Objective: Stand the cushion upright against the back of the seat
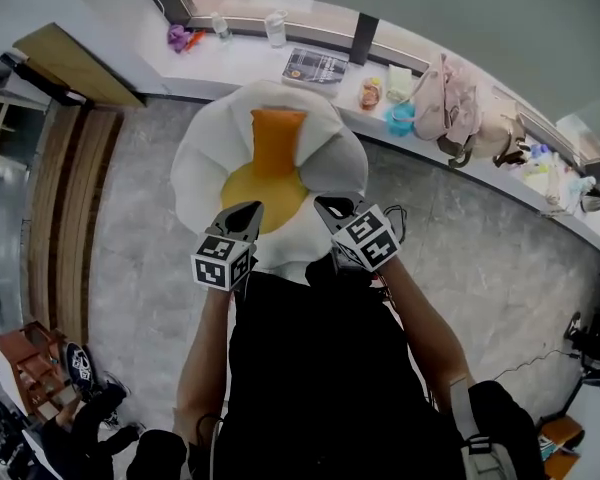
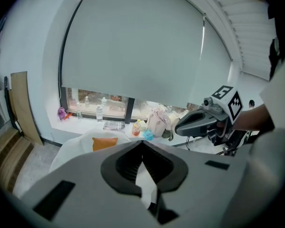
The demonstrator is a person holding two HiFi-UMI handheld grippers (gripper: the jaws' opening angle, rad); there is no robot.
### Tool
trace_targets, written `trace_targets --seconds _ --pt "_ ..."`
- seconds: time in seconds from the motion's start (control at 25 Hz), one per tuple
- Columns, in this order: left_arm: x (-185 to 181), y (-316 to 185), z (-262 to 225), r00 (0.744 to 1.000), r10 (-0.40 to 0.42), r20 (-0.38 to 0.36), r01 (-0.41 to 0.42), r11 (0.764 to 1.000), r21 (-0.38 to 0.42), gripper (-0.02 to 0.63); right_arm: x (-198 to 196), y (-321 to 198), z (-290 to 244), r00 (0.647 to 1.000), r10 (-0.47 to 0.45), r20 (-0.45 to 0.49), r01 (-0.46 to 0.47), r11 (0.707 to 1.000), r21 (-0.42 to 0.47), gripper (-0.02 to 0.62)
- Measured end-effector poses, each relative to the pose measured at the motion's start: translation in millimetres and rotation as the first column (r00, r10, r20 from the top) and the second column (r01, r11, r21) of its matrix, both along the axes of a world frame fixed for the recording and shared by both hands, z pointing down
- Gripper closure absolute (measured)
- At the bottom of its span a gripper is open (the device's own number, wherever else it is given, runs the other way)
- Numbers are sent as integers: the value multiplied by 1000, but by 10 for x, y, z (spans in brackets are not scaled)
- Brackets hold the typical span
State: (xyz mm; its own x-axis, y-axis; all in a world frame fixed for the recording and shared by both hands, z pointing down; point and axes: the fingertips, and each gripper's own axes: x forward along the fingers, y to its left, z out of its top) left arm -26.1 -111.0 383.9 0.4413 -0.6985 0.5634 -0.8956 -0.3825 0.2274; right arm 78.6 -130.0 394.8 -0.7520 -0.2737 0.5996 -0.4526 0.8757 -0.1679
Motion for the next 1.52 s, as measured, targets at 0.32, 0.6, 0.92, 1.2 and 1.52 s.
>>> trace_targets --seconds 0.32,0.6,0.92,1.2,1.52 --pt "-425 511 -593 995 65 -72 -58 993 98 592 -242 387 -555 991 121 58 -123 992 27 578" --pt "-1075 1444 -820 982 68 -175 -41 987 154 592 -836 1172 -701 983 164 85 -167 985 42 578" --pt "-1528 2505 -781 965 33 -261 5 990 141 592 -1383 2199 -702 974 218 65 -220 975 22 577" --pt "-1486 3160 -653 945 26 -327 19 990 136 592 -1380 2822 -803 963 264 53 -266 964 27 577" --pt "-1138 3329 -902 947 60 -315 14 974 227 592 -1121 3167 -1046 969 195 150 -202 979 30 577"
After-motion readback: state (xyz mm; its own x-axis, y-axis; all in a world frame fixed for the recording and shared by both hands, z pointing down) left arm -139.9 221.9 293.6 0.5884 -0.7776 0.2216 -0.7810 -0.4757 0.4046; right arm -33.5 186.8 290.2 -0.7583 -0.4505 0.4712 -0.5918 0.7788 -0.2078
